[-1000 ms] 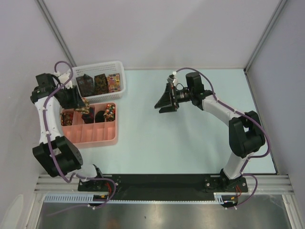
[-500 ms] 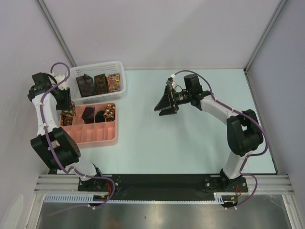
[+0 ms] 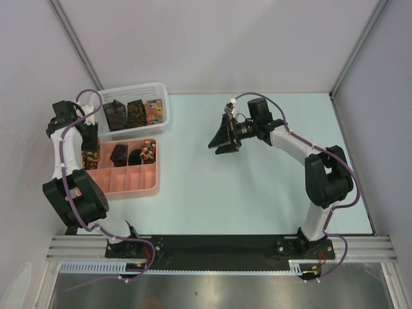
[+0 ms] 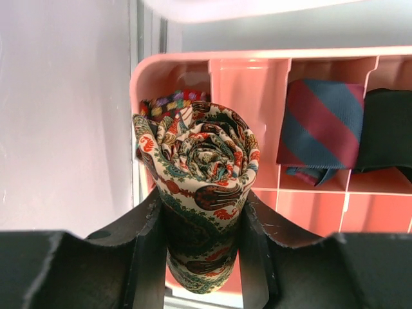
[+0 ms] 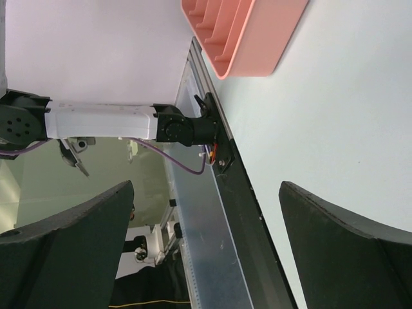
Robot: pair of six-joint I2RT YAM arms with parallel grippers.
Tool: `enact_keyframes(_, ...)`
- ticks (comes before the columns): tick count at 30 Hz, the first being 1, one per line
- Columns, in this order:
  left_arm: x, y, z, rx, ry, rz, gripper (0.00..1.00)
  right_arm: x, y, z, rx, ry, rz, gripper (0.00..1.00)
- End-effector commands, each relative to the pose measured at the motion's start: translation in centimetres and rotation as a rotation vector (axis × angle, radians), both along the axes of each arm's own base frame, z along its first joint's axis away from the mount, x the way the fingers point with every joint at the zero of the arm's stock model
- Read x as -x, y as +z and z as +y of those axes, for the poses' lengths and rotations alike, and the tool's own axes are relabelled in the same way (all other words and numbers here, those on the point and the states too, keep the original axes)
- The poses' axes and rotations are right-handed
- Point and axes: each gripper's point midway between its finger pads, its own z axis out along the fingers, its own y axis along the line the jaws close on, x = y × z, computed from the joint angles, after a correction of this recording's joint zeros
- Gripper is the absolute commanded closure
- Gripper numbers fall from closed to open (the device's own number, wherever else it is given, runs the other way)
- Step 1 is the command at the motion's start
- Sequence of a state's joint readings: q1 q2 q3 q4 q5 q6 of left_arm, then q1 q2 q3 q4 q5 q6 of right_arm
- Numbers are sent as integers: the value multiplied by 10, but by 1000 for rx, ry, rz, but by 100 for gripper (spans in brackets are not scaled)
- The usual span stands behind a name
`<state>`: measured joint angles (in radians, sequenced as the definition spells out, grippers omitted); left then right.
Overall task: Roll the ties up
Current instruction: Place the tie in the storage box.
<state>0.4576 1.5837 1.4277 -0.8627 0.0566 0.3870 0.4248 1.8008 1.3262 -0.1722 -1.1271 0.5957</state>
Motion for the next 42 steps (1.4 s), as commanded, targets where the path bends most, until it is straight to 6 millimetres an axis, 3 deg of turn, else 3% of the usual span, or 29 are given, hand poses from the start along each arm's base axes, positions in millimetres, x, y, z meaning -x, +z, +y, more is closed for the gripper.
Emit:
enact_keyframes(1, -16, 1, -10, -59, -66, -32, 100, -12, 2, -1, 14, -8, -39, 0)
enact_keyframes(12, -18, -32, -28, 16, -53, 31, 100, -12, 1, -9, 36, -16, -46, 0)
enact_keyframes(28, -24, -60, -44, 151, -43, 86, 100, -14, 0, -19, 41, -39, -26, 0)
enact_keyframes(42, -30, -68, -21, 105, -16, 89, 100, -12, -2, -16, 41, -31, -26, 0)
